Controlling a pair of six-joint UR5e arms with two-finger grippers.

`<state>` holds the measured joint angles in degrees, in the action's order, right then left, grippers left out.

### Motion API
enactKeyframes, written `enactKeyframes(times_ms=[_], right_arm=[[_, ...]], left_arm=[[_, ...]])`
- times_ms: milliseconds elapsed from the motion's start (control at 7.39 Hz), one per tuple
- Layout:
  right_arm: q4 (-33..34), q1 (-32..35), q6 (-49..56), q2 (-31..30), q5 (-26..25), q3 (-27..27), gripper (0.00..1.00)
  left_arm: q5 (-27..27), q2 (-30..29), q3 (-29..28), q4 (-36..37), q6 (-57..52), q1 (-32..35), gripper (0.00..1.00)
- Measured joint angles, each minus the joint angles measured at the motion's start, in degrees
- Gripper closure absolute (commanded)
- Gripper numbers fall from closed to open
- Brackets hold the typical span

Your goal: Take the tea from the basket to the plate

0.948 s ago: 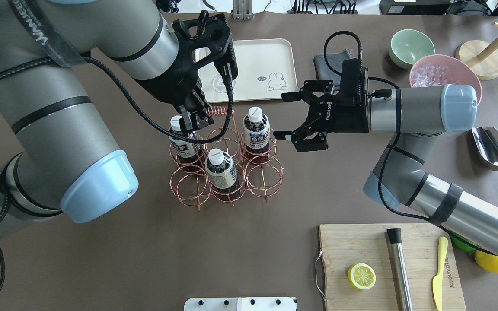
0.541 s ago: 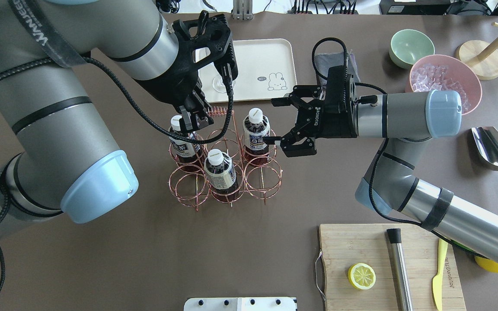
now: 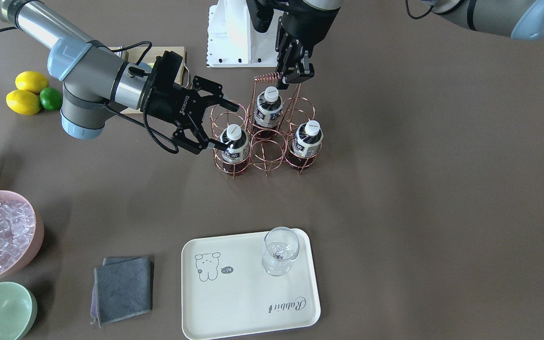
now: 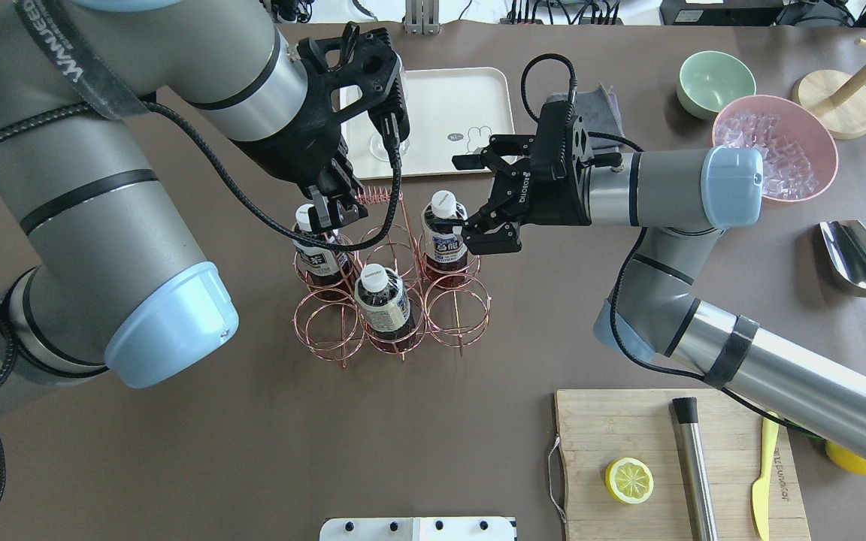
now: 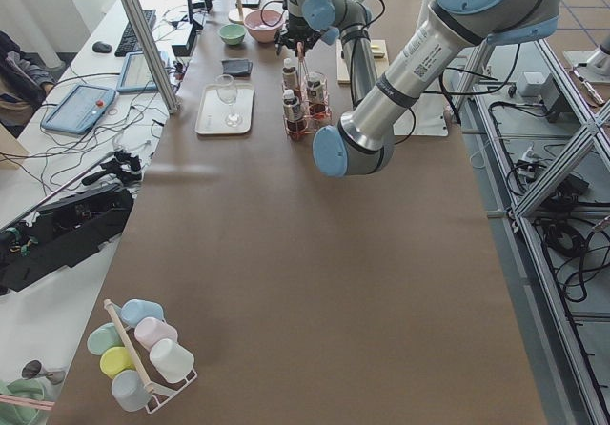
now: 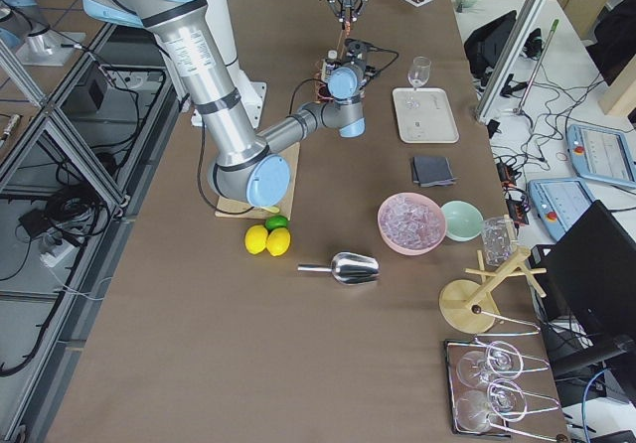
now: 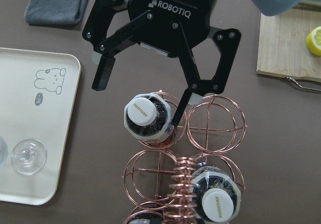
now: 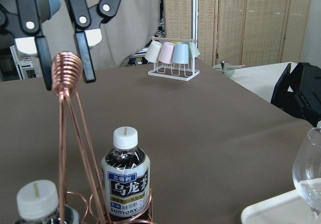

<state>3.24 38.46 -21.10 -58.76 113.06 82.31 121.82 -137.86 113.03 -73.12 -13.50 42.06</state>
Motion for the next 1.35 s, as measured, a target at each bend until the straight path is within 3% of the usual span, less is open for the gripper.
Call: enactKeyframes(times_ms=[677,948,1354], right_arm=[[0.24,0.02,-0.53,1.22,-0.95,-1.84,0.02],[0.43,-0.46,-0.60,1.30,-1.37,-1.89,0.47],[0.79,-1.26,-0.68,1.28,-2.76,-2.03,1.00]], left_arm=[[0.00,0.05,-0.01,0.06,-0.03,0.02,1.00],[-0.04,0.05,-0.07,0.08,-0.03,-0.02,1.00],[-0.01,0.05,-0.14,0.09,-0.03,-0.05,1.00]])
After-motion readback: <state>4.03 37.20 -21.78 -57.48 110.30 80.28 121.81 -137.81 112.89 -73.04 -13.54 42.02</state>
